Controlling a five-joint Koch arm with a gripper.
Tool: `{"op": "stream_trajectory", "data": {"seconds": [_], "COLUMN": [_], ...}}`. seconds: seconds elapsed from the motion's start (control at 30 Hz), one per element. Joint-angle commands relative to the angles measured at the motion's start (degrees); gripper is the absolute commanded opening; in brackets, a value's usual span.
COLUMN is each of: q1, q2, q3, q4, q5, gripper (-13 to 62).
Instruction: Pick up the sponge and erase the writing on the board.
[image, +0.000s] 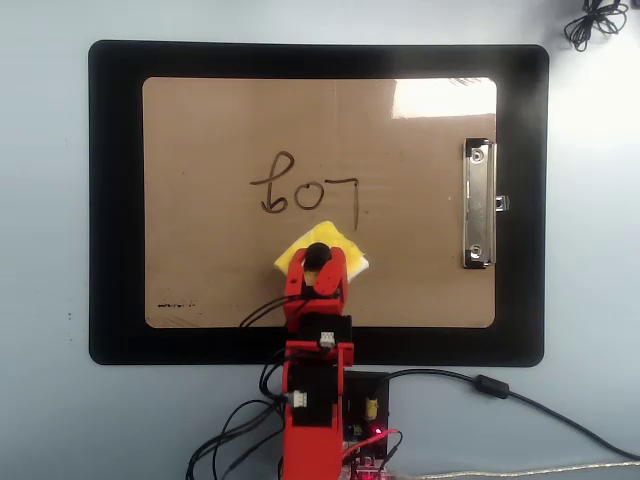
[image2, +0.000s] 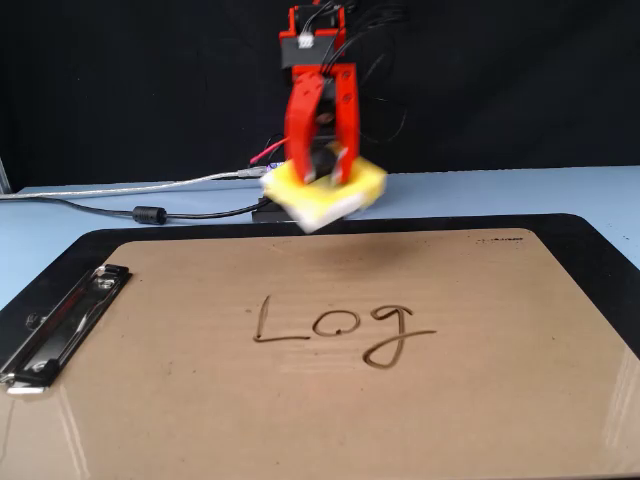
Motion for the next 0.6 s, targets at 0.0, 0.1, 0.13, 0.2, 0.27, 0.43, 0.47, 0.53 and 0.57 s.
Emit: {"op": "stream_trajectory", "data": {"seconds": [0.0,0.1,0.13,0.2,0.27,0.43,0.47,0.53,0.57], "q1": [3.4,4.1,4.1,4.4,4.8,12.2,12.3,12.7,12.8], "q2": [-2.6,-6.4,-7.2,-7.4,-7.3,-9.9,-9.8,-9.4,-9.4], "q3": [-3.5,-1.4,0.4,3.2,6.3,8.8,9.4,11.3,12.5], "q4": [-9.8,-15.7,-17.4,-21.3,-25.0,-33.6,-33.7,-33.8,-33.9], "q5": [1.1,1.1,1.1,1.1,1.1,1.4,1.4,1.8,2.3], "gripper": [-8.0,-8.0,-8.0,-8.1,-8.0,-8.0,-8.0,-8.0,-8.0]}}
